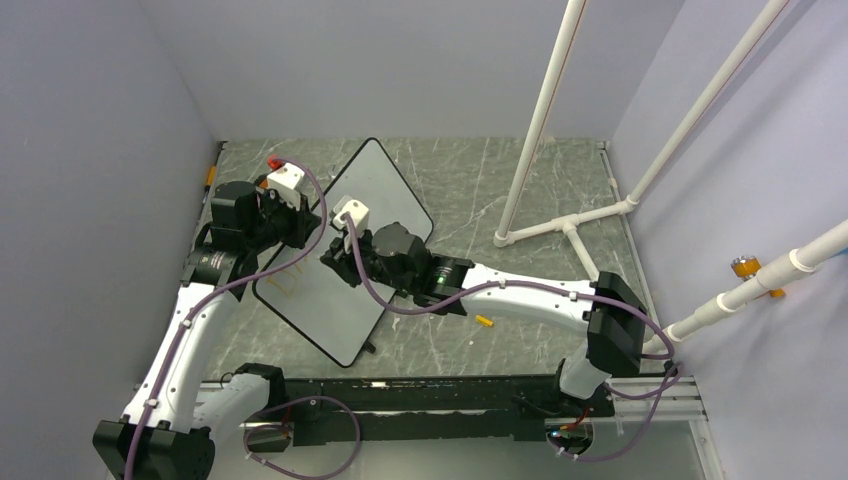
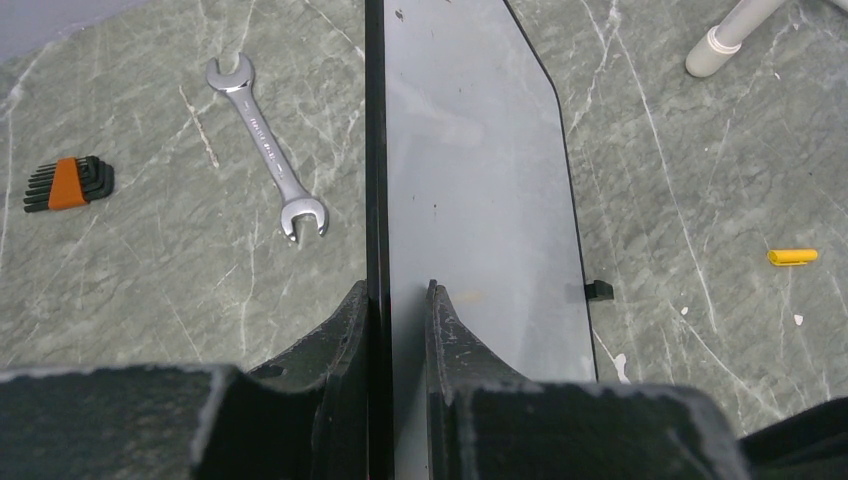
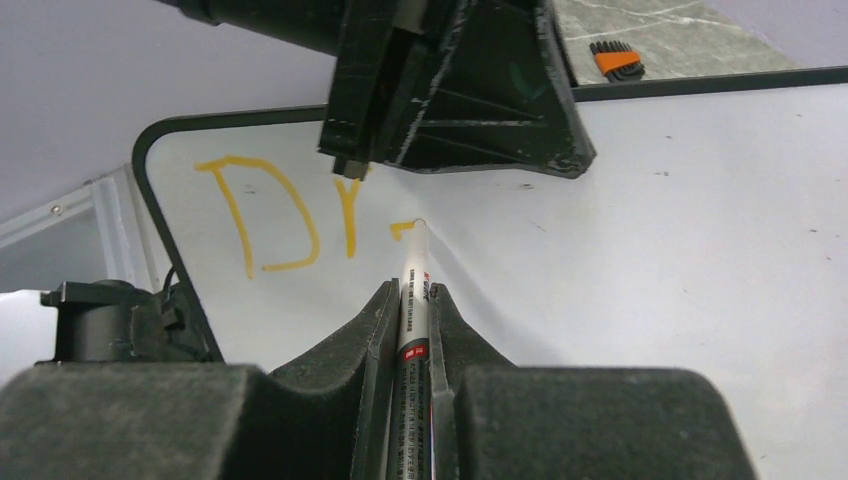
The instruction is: Write a sentence on the whiteboard
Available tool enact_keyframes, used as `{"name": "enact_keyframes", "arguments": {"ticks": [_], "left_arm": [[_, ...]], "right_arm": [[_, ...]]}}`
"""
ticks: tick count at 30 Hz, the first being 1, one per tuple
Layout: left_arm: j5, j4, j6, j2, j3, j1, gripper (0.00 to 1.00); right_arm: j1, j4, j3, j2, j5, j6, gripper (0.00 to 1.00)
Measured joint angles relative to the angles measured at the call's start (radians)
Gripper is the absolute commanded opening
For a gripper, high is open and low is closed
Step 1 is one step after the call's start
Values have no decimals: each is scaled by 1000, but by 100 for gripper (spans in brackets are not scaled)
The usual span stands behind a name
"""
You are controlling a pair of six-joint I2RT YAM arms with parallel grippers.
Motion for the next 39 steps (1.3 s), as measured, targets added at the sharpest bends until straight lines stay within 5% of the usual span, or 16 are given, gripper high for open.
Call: {"name": "enact_keyframes", "arguments": {"ticks": [39], "left_arm": [[-4,2,0,2,-2,1,0]], "right_arm": [[-6,27,-38,-8,-48,29,0]]}}
